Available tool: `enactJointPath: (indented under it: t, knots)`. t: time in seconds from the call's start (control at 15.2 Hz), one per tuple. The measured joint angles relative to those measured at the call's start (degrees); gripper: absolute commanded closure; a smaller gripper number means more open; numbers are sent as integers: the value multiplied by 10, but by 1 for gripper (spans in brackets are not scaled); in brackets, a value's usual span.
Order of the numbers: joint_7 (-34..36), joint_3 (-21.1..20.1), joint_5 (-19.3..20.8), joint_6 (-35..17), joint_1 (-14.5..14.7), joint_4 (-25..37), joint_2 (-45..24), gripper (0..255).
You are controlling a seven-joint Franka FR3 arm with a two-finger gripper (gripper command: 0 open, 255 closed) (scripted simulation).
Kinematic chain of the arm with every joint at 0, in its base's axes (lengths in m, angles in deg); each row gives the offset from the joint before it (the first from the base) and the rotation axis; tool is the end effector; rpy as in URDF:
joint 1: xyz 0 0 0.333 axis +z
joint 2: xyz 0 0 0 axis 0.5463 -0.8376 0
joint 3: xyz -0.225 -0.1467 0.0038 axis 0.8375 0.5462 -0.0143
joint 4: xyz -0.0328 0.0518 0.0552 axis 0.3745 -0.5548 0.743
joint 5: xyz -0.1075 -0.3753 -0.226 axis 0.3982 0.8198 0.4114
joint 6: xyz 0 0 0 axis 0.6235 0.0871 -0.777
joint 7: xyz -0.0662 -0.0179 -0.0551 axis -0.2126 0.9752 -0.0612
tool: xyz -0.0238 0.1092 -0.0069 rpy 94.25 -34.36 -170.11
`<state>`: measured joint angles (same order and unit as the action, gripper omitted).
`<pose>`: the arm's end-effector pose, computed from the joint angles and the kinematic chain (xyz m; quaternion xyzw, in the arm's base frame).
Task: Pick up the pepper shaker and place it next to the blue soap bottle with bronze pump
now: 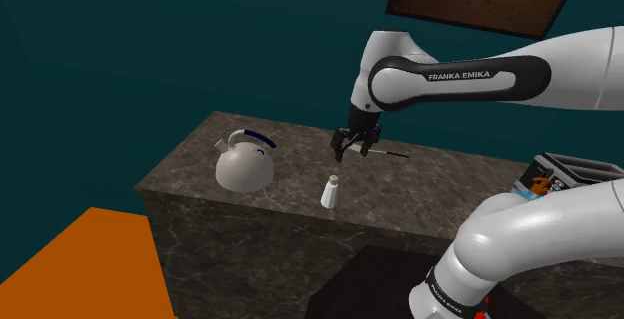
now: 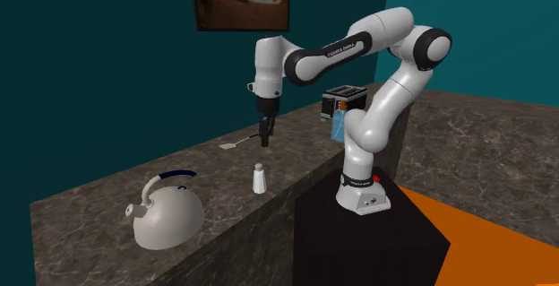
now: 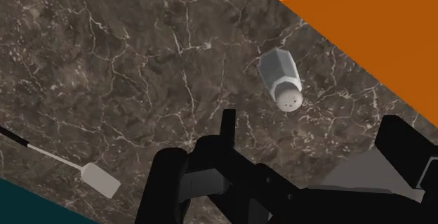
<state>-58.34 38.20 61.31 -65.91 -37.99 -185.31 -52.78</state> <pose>0.4444 0.0387 0.4140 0.9925 -0.1207 0.0201 0.0019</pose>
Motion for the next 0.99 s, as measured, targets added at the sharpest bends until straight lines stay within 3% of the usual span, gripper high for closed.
enactJointPath:
  t: [0.4,0.99]
  knots:
    - [99,-60,21,-99,-23,-19,-102,0]
    - [116,-72,29,-171,-29,-52,-143,0]
